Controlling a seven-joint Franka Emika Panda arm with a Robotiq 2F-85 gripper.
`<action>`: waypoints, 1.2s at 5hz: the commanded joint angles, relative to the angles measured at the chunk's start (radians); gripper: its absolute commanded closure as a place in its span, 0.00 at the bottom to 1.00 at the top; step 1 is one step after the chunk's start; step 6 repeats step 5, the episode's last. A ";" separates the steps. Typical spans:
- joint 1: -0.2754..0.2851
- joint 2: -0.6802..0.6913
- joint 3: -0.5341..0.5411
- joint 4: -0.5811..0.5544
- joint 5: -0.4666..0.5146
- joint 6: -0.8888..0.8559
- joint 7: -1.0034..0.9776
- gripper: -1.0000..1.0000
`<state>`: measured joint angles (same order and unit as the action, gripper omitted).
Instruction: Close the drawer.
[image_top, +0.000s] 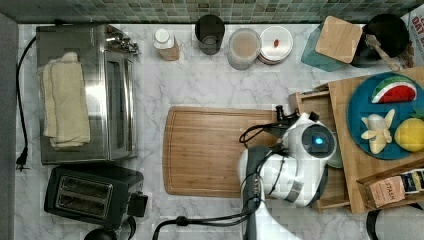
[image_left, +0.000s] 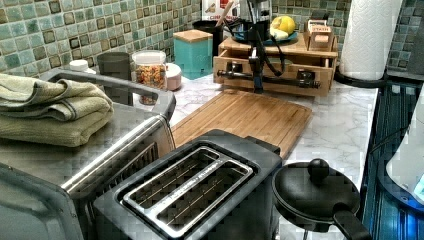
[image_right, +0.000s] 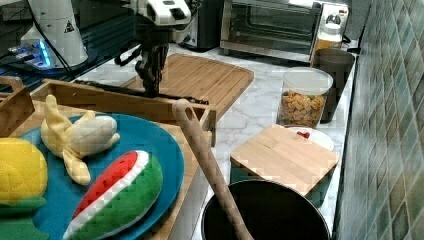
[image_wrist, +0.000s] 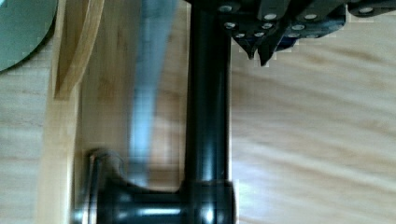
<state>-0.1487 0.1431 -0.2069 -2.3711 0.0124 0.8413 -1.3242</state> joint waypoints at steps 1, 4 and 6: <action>-0.185 0.139 -0.123 0.400 0.095 -0.019 -0.308 1.00; -0.196 0.147 -0.113 0.429 0.081 -0.074 -0.271 1.00; -0.196 0.147 -0.113 0.428 0.081 -0.073 -0.271 1.00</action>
